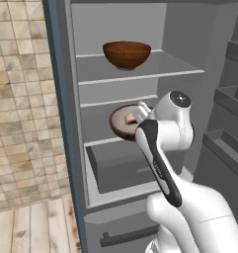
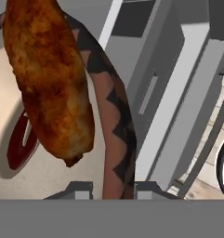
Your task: Place the bowl with the lemon and mushroom on the top shelf of the fridge. Place the bowl with the chicken drumstick and steak on the second highest shelf of the fridge.
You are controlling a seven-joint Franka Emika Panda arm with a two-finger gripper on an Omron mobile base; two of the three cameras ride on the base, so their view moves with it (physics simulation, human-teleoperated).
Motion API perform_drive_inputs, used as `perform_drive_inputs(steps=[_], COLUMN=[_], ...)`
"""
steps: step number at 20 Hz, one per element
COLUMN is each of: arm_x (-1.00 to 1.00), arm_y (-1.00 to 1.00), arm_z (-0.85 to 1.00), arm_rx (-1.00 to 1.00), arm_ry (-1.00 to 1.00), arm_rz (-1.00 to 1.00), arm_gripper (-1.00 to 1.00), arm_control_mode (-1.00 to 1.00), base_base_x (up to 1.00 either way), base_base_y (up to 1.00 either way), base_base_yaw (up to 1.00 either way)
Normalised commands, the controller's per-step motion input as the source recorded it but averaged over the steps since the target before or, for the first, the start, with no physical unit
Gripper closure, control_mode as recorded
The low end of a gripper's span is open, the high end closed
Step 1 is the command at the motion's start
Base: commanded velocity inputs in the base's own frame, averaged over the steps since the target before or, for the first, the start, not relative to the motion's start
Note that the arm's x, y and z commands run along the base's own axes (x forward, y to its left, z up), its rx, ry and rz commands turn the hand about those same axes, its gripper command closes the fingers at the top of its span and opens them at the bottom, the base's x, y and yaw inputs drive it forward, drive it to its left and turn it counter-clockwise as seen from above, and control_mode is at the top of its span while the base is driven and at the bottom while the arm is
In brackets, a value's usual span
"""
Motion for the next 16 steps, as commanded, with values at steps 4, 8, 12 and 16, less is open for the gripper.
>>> perform_drive_inputs(steps=[4,8,12,16], arm_x=[0.69,0.65,0.57,0.56], arm_y=[-0.36,-0.33,-0.18,-0.03], arm_z=[-0.22,-0.19,-0.16,-0.15], arm_rx=[0.0,0.0,0.0,0.0], arm_ry=[0.0,0.0,0.0,0.0], arm_rz=[0.0,0.0,0.0,0.0], arm_gripper=[1.0,1.0,1.0,1.0], arm_control_mode=[-1.0,-1.0,-1.0,-1.0], base_base_x=[0.0,0.0,0.0,0.0], base_base_y=[0.0,0.0,0.0,0.0], base_base_yaw=[0.0,0.0,0.0,0.0])
